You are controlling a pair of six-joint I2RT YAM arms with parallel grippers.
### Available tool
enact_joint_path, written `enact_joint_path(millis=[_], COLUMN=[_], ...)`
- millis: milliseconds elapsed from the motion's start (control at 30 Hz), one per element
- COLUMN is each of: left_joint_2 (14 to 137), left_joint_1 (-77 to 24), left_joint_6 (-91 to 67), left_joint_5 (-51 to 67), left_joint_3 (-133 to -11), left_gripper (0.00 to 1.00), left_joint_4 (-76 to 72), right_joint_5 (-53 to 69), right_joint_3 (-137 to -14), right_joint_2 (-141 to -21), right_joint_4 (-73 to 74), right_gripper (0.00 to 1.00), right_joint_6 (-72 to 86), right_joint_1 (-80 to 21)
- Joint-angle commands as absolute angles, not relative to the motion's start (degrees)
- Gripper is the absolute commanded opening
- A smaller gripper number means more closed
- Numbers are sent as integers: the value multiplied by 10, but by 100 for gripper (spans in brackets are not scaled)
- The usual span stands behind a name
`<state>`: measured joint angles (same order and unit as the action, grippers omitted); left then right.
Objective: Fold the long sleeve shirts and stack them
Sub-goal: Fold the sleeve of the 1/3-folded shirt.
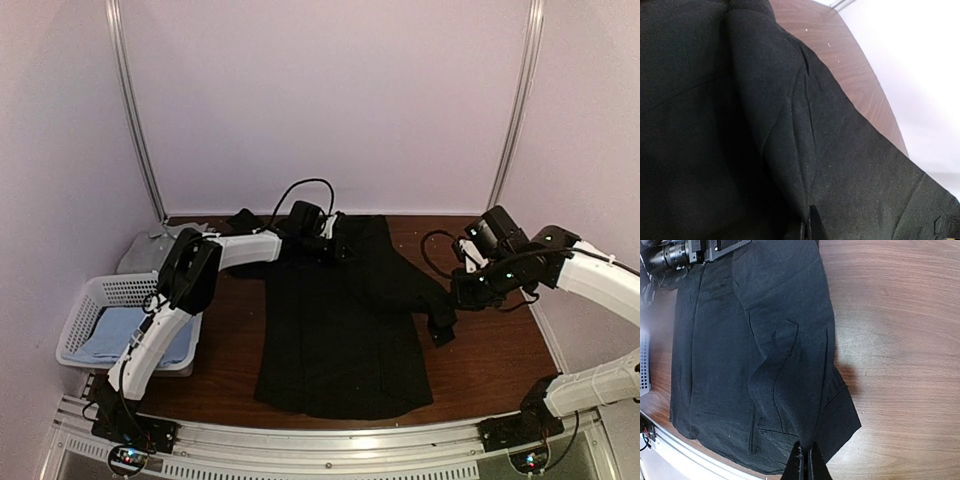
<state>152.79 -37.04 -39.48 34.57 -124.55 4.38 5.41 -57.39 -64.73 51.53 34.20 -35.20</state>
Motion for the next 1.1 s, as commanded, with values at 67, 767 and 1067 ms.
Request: enact_joint_path(millis=[67, 767, 1067], left_joint_2=[1492, 1454, 1428], left_joint_1=[-339, -324, -323], left_joint_6=[-403, -403, -395], left_joint_5=[321, 336, 317], left_joint_3=[-1259, -1214, -1167], left_gripper=[0, 0, 3], left_joint_4=[35, 42, 41], right_joint_5=[95, 250, 274], right_joint_3=[-565, -524, -544], right_joint_2=[-664, -709, -708], right_joint_4=[487, 391, 391], right_gripper=[0, 0, 0], right_joint_6=[323, 306, 306], right_joint_1=[-347, -320, -311])
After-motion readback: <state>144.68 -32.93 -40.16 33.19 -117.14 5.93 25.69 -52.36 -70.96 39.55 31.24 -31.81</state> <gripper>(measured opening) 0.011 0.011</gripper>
